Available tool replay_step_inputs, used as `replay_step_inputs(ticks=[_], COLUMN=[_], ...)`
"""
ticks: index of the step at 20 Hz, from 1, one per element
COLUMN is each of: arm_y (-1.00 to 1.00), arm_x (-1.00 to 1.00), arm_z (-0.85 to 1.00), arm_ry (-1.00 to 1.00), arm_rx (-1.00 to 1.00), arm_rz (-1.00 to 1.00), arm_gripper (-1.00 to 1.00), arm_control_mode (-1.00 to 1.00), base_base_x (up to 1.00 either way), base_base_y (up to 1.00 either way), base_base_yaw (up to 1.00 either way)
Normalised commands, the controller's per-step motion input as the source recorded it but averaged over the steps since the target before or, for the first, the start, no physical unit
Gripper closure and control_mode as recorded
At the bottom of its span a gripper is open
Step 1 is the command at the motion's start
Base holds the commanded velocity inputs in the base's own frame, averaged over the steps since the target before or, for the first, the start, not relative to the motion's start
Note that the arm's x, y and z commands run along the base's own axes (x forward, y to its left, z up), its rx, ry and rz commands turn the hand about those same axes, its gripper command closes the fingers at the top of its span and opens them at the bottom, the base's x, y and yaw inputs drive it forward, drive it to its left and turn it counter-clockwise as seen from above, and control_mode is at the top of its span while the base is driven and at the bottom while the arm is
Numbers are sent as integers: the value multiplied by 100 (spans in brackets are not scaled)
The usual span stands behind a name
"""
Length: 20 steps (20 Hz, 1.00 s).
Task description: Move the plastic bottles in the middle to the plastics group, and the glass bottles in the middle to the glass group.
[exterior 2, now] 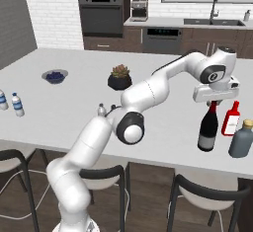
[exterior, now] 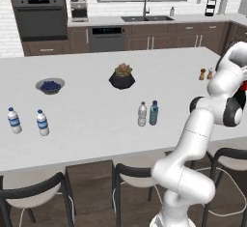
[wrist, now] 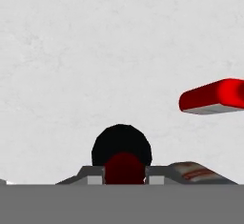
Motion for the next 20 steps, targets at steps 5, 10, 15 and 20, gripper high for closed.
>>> replay_step_inputs(ticks=[5, 10, 15, 20], arm_y=[0, 0, 6, 4], arm_x=[0, -4, -24, -44], arm_z=[-14, 16, 27, 10], arm_ry=[0, -1, -4, -4], arm_rx=[0, 0, 0, -2], arm_rz=[0, 0, -6, -16], arm_gripper=[-100, -100, -100, -100], arm_control_mode=[-100, -100, -100, -100], base_base_x=[0, 0, 0, 0], base_base_y=[0, 0, 0, 0], base_base_yaw=[0, 0, 0, 0])
